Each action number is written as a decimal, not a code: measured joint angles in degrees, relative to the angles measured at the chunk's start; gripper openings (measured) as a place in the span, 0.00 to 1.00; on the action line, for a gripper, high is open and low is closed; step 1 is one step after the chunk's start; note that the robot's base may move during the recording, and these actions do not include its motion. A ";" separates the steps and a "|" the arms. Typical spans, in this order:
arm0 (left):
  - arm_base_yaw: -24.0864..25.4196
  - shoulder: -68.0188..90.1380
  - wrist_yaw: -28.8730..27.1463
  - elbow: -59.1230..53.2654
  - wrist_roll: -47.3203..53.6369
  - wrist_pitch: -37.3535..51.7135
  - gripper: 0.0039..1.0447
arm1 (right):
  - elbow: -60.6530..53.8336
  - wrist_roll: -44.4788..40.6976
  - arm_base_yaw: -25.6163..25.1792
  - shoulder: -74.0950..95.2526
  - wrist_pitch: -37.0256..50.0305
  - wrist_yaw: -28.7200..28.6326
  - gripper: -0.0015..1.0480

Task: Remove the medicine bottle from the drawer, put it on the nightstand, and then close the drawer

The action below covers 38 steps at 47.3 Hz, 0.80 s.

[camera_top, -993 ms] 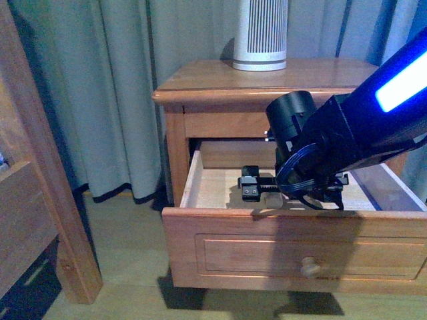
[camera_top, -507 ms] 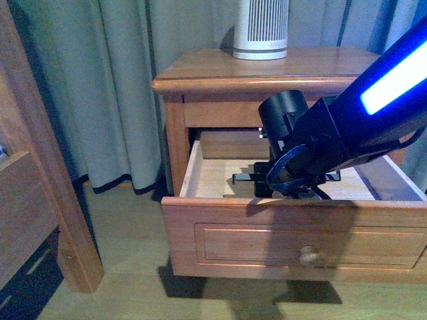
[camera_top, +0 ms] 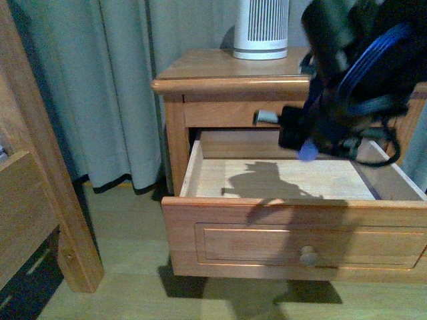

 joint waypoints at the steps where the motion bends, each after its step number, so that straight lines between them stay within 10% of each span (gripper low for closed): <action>1: 0.00 0.00 0.00 0.00 -0.02 0.00 0.94 | -0.33 -0.44 -0.04 -1.84 0.11 0.42 0.29; 14: 0.00 0.00 0.00 0.00 -0.02 0.00 0.94 | 9.25 -10.10 -3.85 -12.02 4.22 2.84 0.28; 38: 0.00 0.00 0.00 0.00 -0.02 0.00 0.94 | 46.66 -12.02 -12.13 21.38 -8.98 7.15 0.28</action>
